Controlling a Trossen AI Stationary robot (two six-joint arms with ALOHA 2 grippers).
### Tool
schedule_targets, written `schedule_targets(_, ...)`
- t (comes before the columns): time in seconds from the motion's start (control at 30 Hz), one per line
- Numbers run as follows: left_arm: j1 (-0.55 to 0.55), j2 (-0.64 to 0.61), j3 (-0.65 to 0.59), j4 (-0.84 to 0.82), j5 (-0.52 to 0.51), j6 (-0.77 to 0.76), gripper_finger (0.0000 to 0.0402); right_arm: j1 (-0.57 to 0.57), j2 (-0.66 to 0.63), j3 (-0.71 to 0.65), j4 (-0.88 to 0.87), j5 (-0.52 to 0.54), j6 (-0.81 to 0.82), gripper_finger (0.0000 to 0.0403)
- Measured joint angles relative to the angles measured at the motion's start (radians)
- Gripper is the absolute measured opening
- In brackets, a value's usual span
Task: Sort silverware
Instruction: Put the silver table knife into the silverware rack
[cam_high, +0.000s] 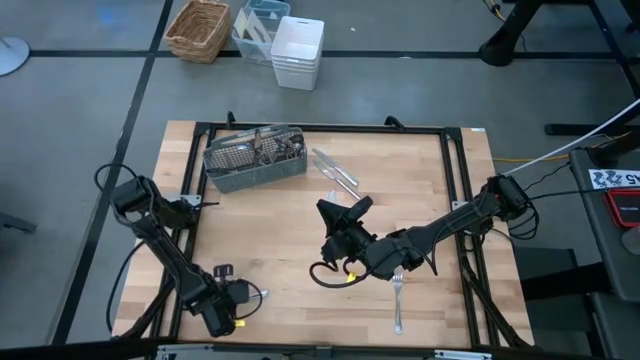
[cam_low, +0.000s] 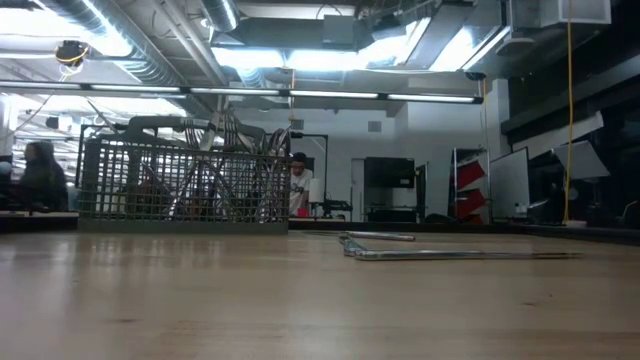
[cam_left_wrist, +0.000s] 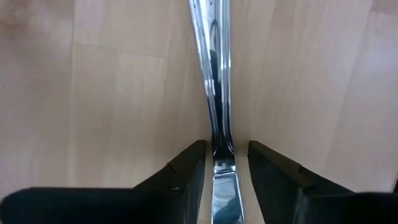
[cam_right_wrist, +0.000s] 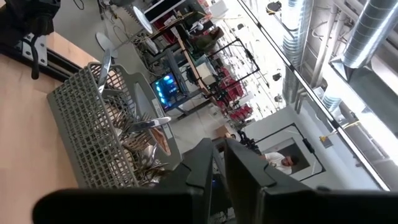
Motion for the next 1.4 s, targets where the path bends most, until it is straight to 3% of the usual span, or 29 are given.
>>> schedule_targets(0.27, 0.041, 0.000, -0.001, -0.013, 0.019, 0.038, 0.0021, 0.000, 0.000, 0.000, -0.016, 0.003, -0.048, 0.0046)
schedule_targets(0.53, 0.111, 0.000, -0.001, -0.021, 0.048, 0.132, 0.0032, 0.000, -0.024, 0.000, -0.107, 0.078, -0.016, 0.0046)
schedule_targets(0.7, 0.143, 0.000, -0.001, -0.030, 0.043, 0.182, 0.0022, 0.000, -0.127, 0.001, -0.310, 0.068, 0.192, 0.0046)
schedule_targets(0.8, 0.155, -0.001, -0.001, -0.034, 0.041, 0.195, 0.0021, -0.008, -0.209, 0.001, -0.562, -0.064, 0.472, 0.0046)
schedule_targets(0.93, 0.168, -0.010, -0.002, -0.039, 0.035, 0.197, 0.0026, -0.069, -0.305, 0.001, -0.934, -0.439, 0.900, 0.0046)
schedule_targets(1.0, 0.177, -0.027, -0.006, -0.042, 0.021, 0.199, 0.0026, -0.106, -0.328, -0.017, -1.039, -0.539, 1.020, 0.0046)
schedule_targets(1.17, 0.216, -0.065, -0.011, -0.083, -0.119, 0.201, 0.0014, -0.174, -0.343, -0.145, -1.064, -0.532, 1.063, 0.0046)
schedule_targets(1.4, 0.297, -0.077, -0.011, -0.183, -0.115, 0.258, 0.0000, -0.257, -0.343, -0.360, -0.912, -0.628, 1.064, 0.0046)
